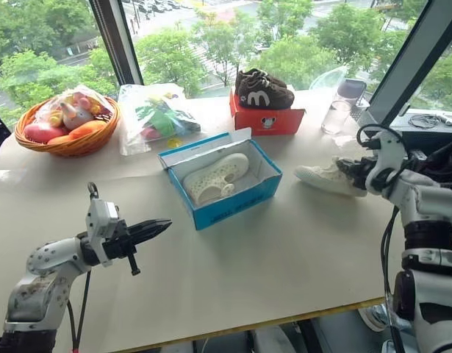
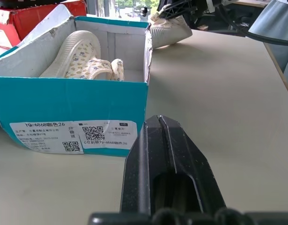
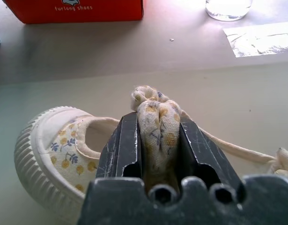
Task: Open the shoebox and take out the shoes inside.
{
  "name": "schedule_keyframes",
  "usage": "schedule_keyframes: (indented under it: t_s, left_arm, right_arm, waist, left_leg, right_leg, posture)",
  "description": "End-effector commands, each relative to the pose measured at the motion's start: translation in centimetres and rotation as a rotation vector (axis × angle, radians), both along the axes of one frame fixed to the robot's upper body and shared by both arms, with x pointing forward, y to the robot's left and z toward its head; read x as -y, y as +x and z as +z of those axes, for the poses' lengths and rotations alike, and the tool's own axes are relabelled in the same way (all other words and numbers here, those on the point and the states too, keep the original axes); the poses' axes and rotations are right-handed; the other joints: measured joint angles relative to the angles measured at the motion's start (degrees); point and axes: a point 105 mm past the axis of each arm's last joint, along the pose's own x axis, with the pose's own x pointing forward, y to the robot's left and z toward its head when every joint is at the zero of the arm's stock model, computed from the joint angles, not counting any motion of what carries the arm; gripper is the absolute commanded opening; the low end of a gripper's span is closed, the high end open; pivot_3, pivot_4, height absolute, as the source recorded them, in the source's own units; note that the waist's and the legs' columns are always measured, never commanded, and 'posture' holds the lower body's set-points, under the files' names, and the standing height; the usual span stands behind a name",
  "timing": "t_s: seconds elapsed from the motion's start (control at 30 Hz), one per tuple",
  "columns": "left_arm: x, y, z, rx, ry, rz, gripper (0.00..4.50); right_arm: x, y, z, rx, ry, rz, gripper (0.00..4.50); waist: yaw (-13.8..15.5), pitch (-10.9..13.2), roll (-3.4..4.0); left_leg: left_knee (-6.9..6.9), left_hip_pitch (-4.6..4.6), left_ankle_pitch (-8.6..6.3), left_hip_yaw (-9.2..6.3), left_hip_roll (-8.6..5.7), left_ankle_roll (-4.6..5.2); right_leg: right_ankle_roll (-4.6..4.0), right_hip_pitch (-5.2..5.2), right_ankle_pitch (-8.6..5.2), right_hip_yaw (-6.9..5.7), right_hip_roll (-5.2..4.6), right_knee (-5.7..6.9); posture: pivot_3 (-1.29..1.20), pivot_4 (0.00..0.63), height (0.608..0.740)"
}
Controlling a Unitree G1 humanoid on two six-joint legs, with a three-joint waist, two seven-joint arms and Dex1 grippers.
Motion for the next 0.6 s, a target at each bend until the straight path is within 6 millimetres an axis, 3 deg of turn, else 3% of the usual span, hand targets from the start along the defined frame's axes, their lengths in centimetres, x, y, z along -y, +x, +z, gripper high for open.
schedule_keyframes:
  t_s: [0.03,0.23,0.43,0.6]
  left_arm:
    - [0.0,-0.2,0.8,0.041,0.018,-0.020,0.00]
    - [-0.1,-0.2,0.9,0.041,0.022,-0.021,0.00]
    - [-0.1,-0.1,0.9,0.042,0.024,-0.018,0.00]
    - [-0.2,0.0,1.0,0.042,0.029,-0.014,0.00]
  right_arm:
    - [-0.1,-0.6,0.7,0.044,0.013,-0.001,2.40]
    - [-1.1,-1.5,0.5,0.036,-0.037,0.048,4.43]
    - [-1.3,-2.3,1.3,0.040,-0.146,0.109,4.43]
    - [-4.5,-3.9,6.3,0.154,-0.188,0.327,4.43]
  waist:
    - [0.0,0.0,0.00]
    - [-0.2,0.0,0.00]
    - [-0.1,0.0,0.00]
    - [-0.2,0.0,0.02]
  left_leg:
    - [0.01,0.01,0.00,0.00,0.00,0.00]
    - [0.03,0.05,0.00,0.01,0.00,0.00]
    - [0.03,0.04,0.00,0.01,-0.01,0.00]
    - [0.02,0.05,0.00,0.01,0.00,0.00]
  right_leg:
    - [0.00,0.01,0.00,0.00,0.00,0.00]
    - [0.09,0.04,-0.03,0.03,0.00,0.01]
    - [0.11,0.04,-0.04,0.02,0.00,0.00]
    - [0.23,0.03,-0.11,0.03,0.01,0.01]
  posture:
    - [0.00,0.150,0.740]
    - [0.00,0.150,0.740]
    - [0.00,0.150,0.740]
    - [0.00,0.150,0.740]
